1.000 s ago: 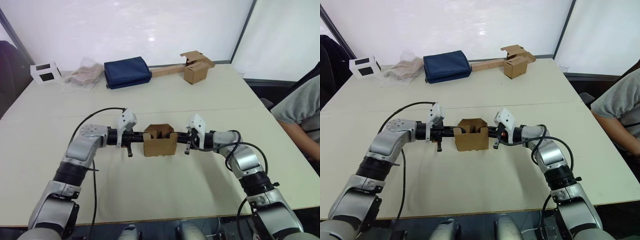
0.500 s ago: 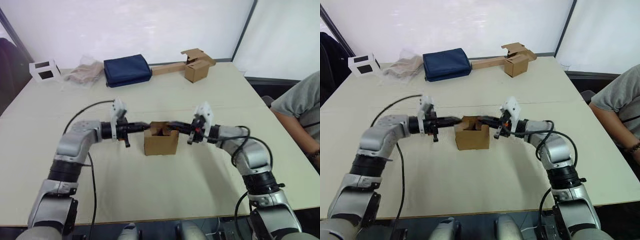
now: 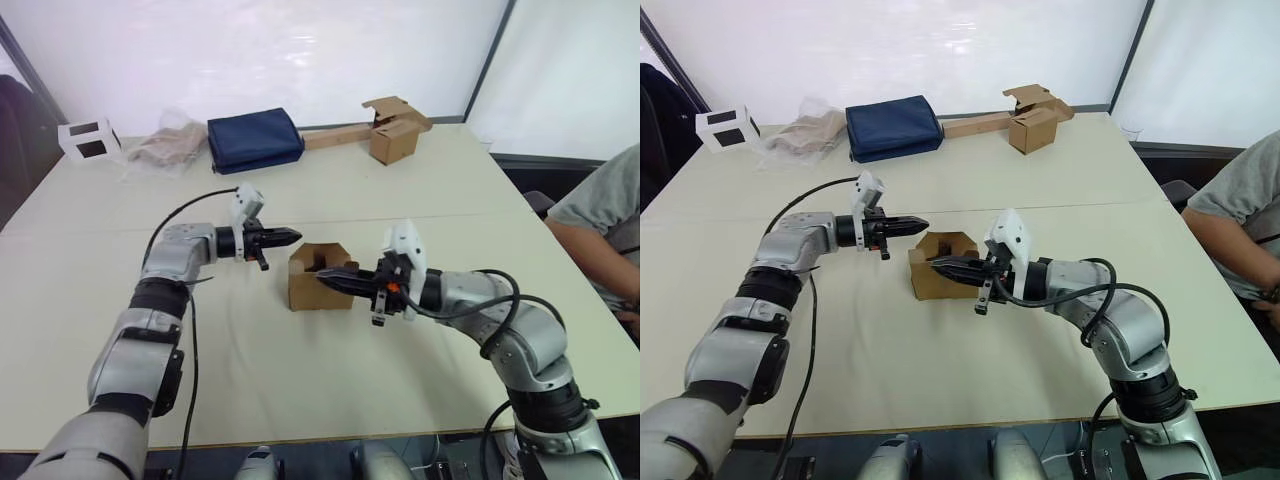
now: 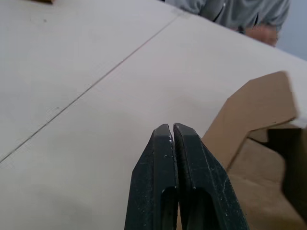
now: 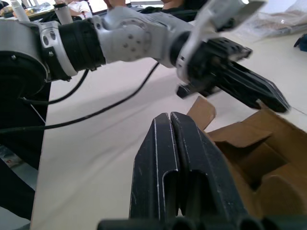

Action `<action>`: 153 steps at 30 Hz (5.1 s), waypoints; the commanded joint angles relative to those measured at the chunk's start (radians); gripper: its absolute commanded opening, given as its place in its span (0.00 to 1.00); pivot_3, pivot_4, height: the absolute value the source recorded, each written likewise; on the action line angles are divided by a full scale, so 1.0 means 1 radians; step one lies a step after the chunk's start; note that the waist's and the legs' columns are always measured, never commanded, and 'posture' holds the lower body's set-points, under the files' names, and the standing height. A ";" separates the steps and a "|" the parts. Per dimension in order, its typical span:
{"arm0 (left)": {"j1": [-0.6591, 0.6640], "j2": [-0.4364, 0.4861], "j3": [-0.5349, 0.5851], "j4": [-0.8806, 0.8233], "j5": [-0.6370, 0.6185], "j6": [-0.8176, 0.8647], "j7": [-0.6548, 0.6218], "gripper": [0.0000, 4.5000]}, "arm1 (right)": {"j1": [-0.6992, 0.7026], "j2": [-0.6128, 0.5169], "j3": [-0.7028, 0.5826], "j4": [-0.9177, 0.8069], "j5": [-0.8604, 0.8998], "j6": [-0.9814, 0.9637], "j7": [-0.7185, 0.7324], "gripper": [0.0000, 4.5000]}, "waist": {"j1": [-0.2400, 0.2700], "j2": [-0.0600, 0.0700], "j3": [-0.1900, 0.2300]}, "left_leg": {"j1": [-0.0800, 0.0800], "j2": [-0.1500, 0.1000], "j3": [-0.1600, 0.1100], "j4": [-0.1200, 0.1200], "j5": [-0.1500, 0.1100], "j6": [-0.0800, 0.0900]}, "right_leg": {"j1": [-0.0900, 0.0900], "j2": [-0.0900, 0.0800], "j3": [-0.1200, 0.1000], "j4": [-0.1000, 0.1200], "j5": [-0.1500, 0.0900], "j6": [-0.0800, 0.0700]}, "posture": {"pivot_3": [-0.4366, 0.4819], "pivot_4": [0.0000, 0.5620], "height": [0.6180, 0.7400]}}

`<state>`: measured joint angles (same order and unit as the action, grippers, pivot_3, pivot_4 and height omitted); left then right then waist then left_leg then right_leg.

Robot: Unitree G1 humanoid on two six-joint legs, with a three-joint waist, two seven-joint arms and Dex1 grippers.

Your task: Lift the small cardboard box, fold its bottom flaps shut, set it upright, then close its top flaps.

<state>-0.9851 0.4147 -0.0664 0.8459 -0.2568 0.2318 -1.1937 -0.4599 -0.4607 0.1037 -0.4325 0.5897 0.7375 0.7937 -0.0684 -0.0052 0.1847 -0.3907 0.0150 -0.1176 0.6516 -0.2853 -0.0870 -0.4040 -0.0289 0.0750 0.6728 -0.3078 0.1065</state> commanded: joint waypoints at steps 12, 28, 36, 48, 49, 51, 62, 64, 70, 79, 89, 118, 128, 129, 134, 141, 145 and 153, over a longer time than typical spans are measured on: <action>-0.076 -0.062 0.002 0.126 0.077 -0.134 -0.102 0.02 | -0.057 0.107 0.110 0.283 -0.205 -0.200 -0.043 0.00 | -0.002 0.000 0.000 | 0.000 0.000 0.000 0.000 0.000 0.000 | -0.001 0.000 0.000 0.000 0.000 0.000 | 0.48 0.27 1.00; 0.003 -0.024 0.042 -0.052 0.032 -0.022 -0.105 0.02 | -0.047 0.113 0.146 0.343 -0.274 -0.248 -0.009 0.00 | -0.001 0.000 0.000 | 0.000 0.000 0.000 0.000 0.000 0.000 | -0.001 0.000 0.000 0.001 0.000 0.000 | 0.48 0.27 1.00; 0.188 0.122 0.072 -0.549 -0.099 0.257 -0.136 0.02 | -0.056 0.103 0.118 0.325 -0.260 -0.226 -0.005 0.00 | -0.006 0.000 0.000 | 0.000 0.001 0.000 -0.001 0.000 0.000 | -0.002 0.000 0.001 0.001 0.000 0.000 | 0.48 0.27 1.00; 0.372 0.217 0.002 -0.893 -0.170 0.429 -0.045 0.02 | -0.061 0.090 0.116 0.301 -0.255 -0.201 0.009 0.00 | 0.002 0.000 0.000 | 0.000 0.001 0.000 0.000 0.001 -0.001 | -0.001 0.000 0.000 0.002 0.000 0.000 | 0.48 0.27 1.00; 0.371 0.206 -0.013 -0.877 -0.156 0.413 -0.033 0.02 | -0.062 0.089 0.117 0.297 -0.255 -0.199 0.009 0.00 | 0.003 0.000 0.000 | 0.000 0.001 0.000 0.000 0.001 -0.001 | -0.001 0.000 0.000 0.002 0.000 0.000 | 0.48 0.27 1.00; 0.366 0.190 -0.039 -0.839 -0.132 0.385 -0.022 0.02 | -0.064 0.091 0.116 0.285 -0.252 -0.187 0.004 0.00 | 0.002 0.000 0.000 | 0.000 0.000 0.000 0.000 0.001 -0.001 | 0.000 0.000 0.000 0.002 0.000 0.000 | 0.48 0.27 1.00; 0.358 0.178 -0.090 -0.725 -0.095 0.289 -0.045 0.02 | -0.108 0.084 0.052 0.203 -0.211 -0.128 -0.019 0.00 | 0.001 0.000 0.000 | 0.000 0.001 0.000 0.000 0.001 -0.001 | -0.001 0.000 0.001 0.003 0.000 -0.001 | 0.48 0.27 1.00; 0.357 0.179 -0.090 -0.721 -0.095 0.285 -0.048 0.02 | -0.138 0.091 0.014 0.187 -0.180 -0.112 -0.032 0.00 | 0.001 0.000 0.000 | 0.000 0.000 0.000 0.000 0.001 -0.001 | -0.001 0.000 0.001 0.003 0.000 -0.001 | 0.48 0.27 1.00; 0.344 0.169 -0.090 -0.743 -0.105 0.305 -0.042 0.02 | -0.346 0.102 -0.086 0.278 -0.112 -0.076 -0.052 0.00 | 0.000 0.000 0.000 | 0.000 0.001 0.000 -0.001 0.001 -0.001 | -0.001 0.000 0.001 0.003 0.000 -0.001 | 0.48 0.27 1.00; 0.351 0.173 -0.082 -0.747 -0.105 0.305 -0.037 0.02 | -0.355 0.132 0.085 0.577 -0.317 -0.249 -0.039 0.00 | -0.001 0.000 0.000 | 0.000 0.000 0.000 -0.001 0.001 -0.001 | -0.002 0.000 0.001 0.003 0.000 -0.001 | 0.48 0.27 1.00; 0.364 0.187 -0.070 -0.742 -0.111 0.295 -0.048 0.02 | -0.138 0.087 0.132 0.384 -0.335 -0.197 -0.026 0.00 | -0.001 0.001 0.000 | 0.001 0.001 0.000 0.000 0.001 -0.001 | -0.002 0.000 0.001 0.004 0.000 -0.001 | 0.48 0.27 1.00; 0.073 0.015 -0.100 -0.260 -0.007 0.063 -0.125 0.02 | -0.105 0.029 0.106 0.064 -0.280 0.074 -0.062 0.00 | 0.001 0.000 0.000 | 0.000 0.000 0.000 0.000 0.001 -0.001 | -0.003 0.000 0.001 0.004 -0.001 -0.001 | 0.48 0.27 1.00; 0.061 0.005 -0.072 -0.258 -0.019 0.074 -0.118 0.02 | -0.095 0.023 0.135 0.050 -0.260 0.136 -0.077 0.00 | -0.001 0.000 0.000 | 0.000 0.000 0.000 0.000 0.001 -0.001 | -0.003 0.000 0.001 0.004 -0.001 -0.001 | 0.48 0.27 1.00; 0.063 0.006 -0.071 -0.264 -0.020 0.077 -0.117 0.02 | -0.095 0.025 0.141 0.058 -0.263 0.132 -0.079 0.00 | -0.001 0.000 0.000 | 0.000 0.000 0.000 0.000 0.001 -0.001 | -0.003 0.000 0.001 0.004 -0.001 -0.001 | 0.48 0.27 1.00; 0.066 0.002 -0.040 -0.290 -0.056 0.124 -0.111 0.02 | -0.093 0.026 0.163 0.104 -0.269 0.118 -0.080 0.00 | 0.000 0.000 0.000 | 0.000 0.000 0.000 0.000 0.001 -0.001 | -0.003 0.000 0.001 0.004 -0.001 -0.001 | 0.48 0.27 1.00; 0.082 0.007 -0.037 -0.323 -0.050 0.138 -0.103 0.02 | -0.117 0.047 0.161 0.180 -0.284 0.084 -0.096 0.00 | -0.001 0.000 0.000 | 0.000 0.000 0.000 0.000 0.001 -0.001 | -0.003 0.000 0.001 0.004 -0.001 -0.001 | 0.48 0.27 1.00; 0.094 0.007 -0.051 -0.328 -0.035 0.131 -0.098 0.02 | -0.129 0.045 0.167 0.189 -0.277 0.083 -0.084 0.00 | 0.000 0.000 0.000 | 0.000 0.000 0.000 0.000 0.001 -0.001 | -0.003 0.000 0.001 0.004 -0.001 -0.001 | 0.48 0.27 1.00; 0.110 -0.003 -0.061 -0.328 -0.027 0.137 -0.091 0.02 | -0.103 -0.012 0.164 0.080 -0.226 0.112 -0.012 0.00 | 0.002 0.000 0.000 | 0.000 0.000 0.000 0.000 0.001 -0.001 | -0.003 0.000 0.001 0.004 -0.001 -0.001 | 0.48 0.27 1.00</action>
<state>-0.8686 0.4114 -0.1360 0.5415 -0.2817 0.3669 -1.2843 -0.5680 -0.4600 0.2691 -0.2884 0.3392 0.8447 0.7592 -0.0662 -0.0049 0.1848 -0.3911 0.0151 -0.1177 0.6517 -0.2847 -0.0881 -0.4065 -0.0290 0.0756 0.6769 -0.3083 0.1058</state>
